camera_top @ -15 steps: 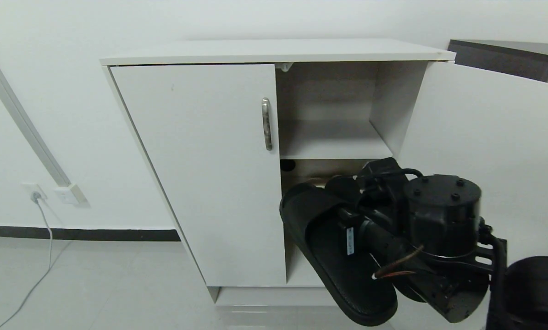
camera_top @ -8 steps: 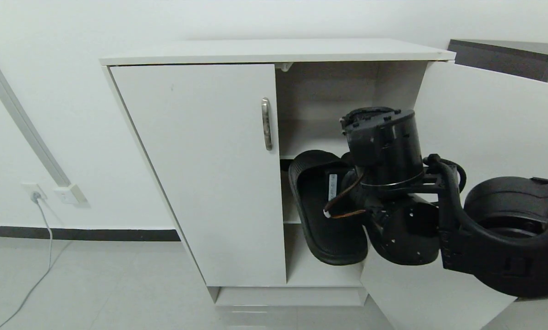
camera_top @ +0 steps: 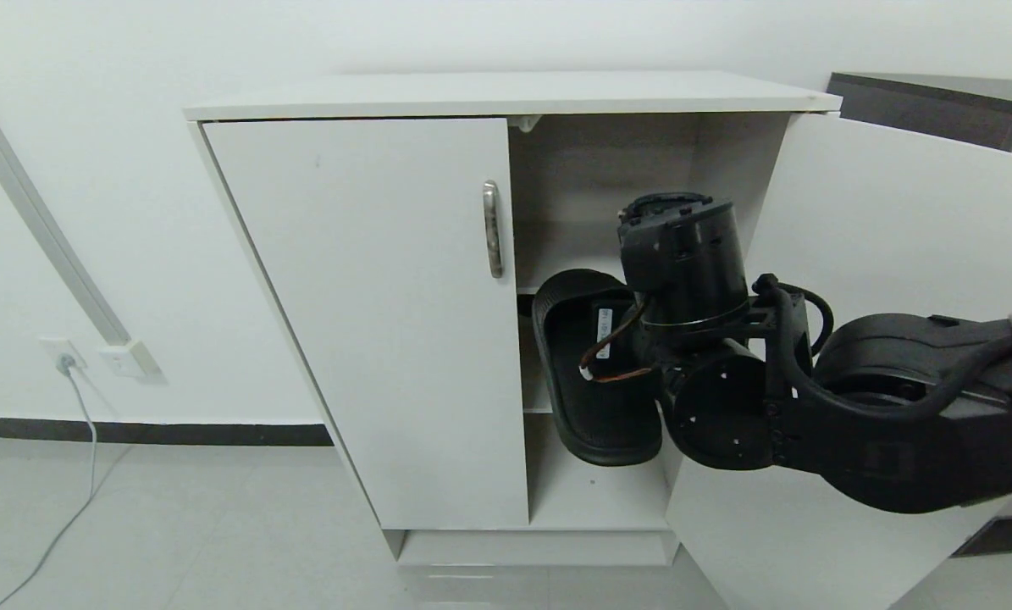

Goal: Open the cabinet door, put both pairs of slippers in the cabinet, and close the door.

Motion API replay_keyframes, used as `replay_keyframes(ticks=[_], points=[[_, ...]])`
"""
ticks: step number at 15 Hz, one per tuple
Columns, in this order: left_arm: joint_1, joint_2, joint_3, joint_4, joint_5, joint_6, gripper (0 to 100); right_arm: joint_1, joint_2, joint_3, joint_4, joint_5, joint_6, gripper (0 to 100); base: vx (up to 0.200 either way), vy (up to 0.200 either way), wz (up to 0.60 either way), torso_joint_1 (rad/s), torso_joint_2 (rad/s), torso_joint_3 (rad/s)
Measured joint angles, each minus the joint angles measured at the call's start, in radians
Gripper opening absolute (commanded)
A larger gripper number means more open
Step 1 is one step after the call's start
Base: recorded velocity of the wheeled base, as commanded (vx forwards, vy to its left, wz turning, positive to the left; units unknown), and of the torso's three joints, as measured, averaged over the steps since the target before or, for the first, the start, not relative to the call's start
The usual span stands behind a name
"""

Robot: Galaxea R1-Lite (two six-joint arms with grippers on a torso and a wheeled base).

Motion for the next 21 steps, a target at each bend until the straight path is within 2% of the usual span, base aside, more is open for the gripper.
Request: replay_keyframes(ticks=[2, 10, 16, 21], points=[[0.0, 0.0, 0.0, 0.0, 0.0, 0.001, 0, -0.009, 0.004, 0.0, 0.0, 0.0, 0.001, 0, 0.0, 0.0, 0.0, 0.0, 0.0, 0.0], [0.0, 0.0, 0.0, 0.0, 0.0, 0.003, 0, -0.019, 0.01, -0.015, 0.002, 0.001, -0.002, 0, 0.2, 0.0, 0.0, 0.001, 0.0, 0.002], [0.0, 0.0, 0.0, 0.0, 0.0, 0.001, 0, -0.025, 0.03, -0.025, 0.0, 0.01, -0.009, 0, 0.0, 0.0, 0.0, 0.0, 0.0, 0.0], [0.0, 0.0, 0.0, 0.0, 0.0, 0.0, 0, -0.082, 0.096, -0.145, 0.006, 0.045, -0.044, 0, 0.0, 0.0, 0.0, 0.0, 0.0, 0.0]])
